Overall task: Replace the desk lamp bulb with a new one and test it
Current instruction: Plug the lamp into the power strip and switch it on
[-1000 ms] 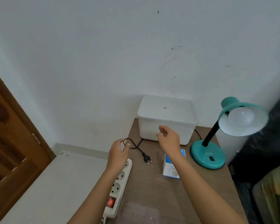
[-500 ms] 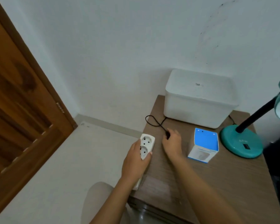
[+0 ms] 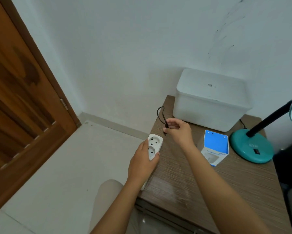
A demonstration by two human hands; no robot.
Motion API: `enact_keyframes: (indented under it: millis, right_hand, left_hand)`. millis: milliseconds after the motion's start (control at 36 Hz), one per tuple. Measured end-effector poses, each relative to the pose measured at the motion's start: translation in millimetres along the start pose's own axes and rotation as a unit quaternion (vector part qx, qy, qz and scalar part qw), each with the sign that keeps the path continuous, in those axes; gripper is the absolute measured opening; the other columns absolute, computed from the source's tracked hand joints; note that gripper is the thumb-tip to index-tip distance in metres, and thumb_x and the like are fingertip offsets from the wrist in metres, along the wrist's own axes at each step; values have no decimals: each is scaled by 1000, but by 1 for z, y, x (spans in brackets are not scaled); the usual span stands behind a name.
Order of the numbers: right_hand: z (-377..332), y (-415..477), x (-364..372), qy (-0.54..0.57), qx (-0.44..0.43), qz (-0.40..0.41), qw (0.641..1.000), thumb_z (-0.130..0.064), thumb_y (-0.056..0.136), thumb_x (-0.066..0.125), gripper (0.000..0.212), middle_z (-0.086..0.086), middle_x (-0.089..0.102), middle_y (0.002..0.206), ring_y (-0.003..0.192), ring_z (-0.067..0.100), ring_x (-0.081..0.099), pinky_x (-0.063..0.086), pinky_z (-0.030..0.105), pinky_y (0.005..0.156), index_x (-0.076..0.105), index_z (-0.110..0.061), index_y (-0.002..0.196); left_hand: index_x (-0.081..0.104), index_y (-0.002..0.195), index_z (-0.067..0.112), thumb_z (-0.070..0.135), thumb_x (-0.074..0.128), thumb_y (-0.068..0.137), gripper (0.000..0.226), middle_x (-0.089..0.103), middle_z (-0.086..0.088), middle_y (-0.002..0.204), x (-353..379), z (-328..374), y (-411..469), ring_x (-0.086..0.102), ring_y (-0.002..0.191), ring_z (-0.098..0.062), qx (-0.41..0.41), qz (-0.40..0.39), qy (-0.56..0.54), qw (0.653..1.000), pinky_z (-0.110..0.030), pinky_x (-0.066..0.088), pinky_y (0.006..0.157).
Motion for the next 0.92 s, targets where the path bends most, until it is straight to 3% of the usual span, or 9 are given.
enact_keyframes:
  millis: [167, 306, 500, 583, 694, 778, 917]
  right_hand:
    - [-3, -11, 18, 47, -26, -16, 998, 5, 72, 71, 27, 10, 71, 95, 89, 15, 64, 49, 4, 71, 70, -10, 95]
    - [8, -22, 30, 82, -23, -2, 996, 9, 73, 70, 27, -6, 66, 81, 78, 2, 61, 50, 5, 70, 68, -6, 95]
    - [24, -27, 40, 74, -11, -3, 997, 10, 73, 69, 24, -4, 67, 81, 74, -2, 63, 50, 6, 69, 67, -3, 93]
    - [24, -28, 42, 58, -13, -12, 998, 10, 74, 68, 22, 1, 69, 85, 74, -4, 65, 52, 8, 69, 67, -2, 92]
    - [20, -26, 40, 18, -20, -14, 1000, 8, 72, 71, 21, 3, 69, 85, 81, 11, 66, 56, 15, 75, 67, -8, 84]
    - [17, -25, 41, -25, -34, -23, 999, 6, 71, 72, 25, -2, 68, 81, 76, 6, 63, 52, 7, 70, 64, -17, 75]
    - [12, -23, 37, -68, -45, -33, 996, -1, 72, 74, 14, 3, 70, 82, 71, 3, 63, 49, 4, 64, 70, -8, 83]
  left_hand:
    - [32, 139, 25, 42, 53, 88, 57, 51, 7, 127, 0, -1, 0, 54, 108, -12, 7, 6, 0, 1000, -25, 44, 80]
    - [32, 141, 25, 42, 53, 88, 59, 50, 6, 129, 0, -1, 1, 54, 111, -13, 10, 3, -4, 1000, -24, 44, 81]
    - [31, 141, 26, 40, 55, 87, 61, 51, 7, 128, 1, -4, 2, 53, 112, -12, 10, 2, -12, 1000, -28, 47, 84]
    - [30, 142, 25, 40, 55, 87, 63, 49, 6, 132, 2, -4, 3, 52, 116, -13, 9, -1, -15, 1000, -30, 47, 88]
    - [30, 142, 24, 40, 56, 87, 63, 49, 4, 133, 2, -4, 3, 52, 116, -14, 9, -1, -17, 1000, -30, 46, 88]
    - [30, 142, 24, 40, 56, 87, 63, 49, 4, 133, 2, -3, 3, 52, 116, -14, 12, 0, -17, 1000, -29, 45, 87]
    - [31, 141, 23, 40, 56, 87, 63, 50, 4, 132, 2, -5, 2, 53, 114, -14, 9, 2, -17, 1000, -27, 44, 85]
Point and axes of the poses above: each hand's wrist, its own y-axis towards the middle knuckle, its own x-axis out of the palm, z = x × y, the point moved 6 cm from there along y, towards the middle knuckle
